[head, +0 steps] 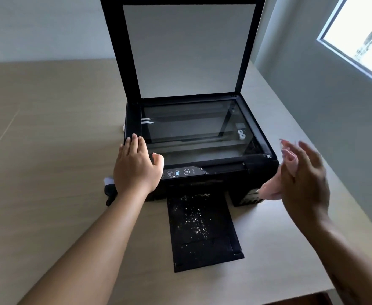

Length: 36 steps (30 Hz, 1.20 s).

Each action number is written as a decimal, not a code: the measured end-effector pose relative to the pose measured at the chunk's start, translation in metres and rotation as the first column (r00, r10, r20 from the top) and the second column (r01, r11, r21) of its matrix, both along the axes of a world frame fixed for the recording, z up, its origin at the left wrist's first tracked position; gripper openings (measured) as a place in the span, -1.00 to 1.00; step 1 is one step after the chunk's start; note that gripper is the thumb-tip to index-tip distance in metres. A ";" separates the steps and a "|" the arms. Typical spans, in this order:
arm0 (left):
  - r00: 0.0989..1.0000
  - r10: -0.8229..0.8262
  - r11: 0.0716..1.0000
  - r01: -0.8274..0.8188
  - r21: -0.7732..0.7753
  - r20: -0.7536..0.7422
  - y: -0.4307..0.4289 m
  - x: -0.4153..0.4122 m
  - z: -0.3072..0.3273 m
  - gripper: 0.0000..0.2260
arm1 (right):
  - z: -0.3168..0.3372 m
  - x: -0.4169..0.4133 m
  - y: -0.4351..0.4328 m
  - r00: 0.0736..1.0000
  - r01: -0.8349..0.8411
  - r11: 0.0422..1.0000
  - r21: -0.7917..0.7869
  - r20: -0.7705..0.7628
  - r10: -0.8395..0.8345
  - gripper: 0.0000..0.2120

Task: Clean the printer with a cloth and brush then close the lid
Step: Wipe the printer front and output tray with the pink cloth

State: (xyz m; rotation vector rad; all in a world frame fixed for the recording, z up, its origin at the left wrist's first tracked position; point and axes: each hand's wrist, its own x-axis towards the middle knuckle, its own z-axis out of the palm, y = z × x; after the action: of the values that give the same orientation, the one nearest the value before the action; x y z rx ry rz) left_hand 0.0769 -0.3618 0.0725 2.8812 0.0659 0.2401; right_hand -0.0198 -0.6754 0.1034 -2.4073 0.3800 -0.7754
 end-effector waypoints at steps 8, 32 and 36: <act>1.000 0.009 1.000 -0.010 0.014 0.012 -0.001 0.000 -0.001 -0.34 | -0.056 0.011 0.017 0.897 -0.364 0.826 -0.431 -0.400 0.187 -0.49; 0.999 0.033 0.999 -0.034 0.025 0.023 -0.004 0.000 0.000 -0.35 | -0.041 0.037 0.048 0.959 -0.278 0.884 -0.377 -0.162 0.232 -0.61; 0.999 0.034 0.999 -0.034 0.020 0.027 -0.005 -0.001 0.001 -0.36 | -0.041 0.042 0.025 0.809 -0.579 0.696 -0.425 -0.191 0.556 -0.66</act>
State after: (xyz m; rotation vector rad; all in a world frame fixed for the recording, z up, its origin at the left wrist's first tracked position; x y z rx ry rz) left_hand 0.0764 -0.3670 0.0739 2.8983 0.1082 0.2866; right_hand 0.0223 -0.6504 0.0623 -2.7491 -0.6057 -0.5528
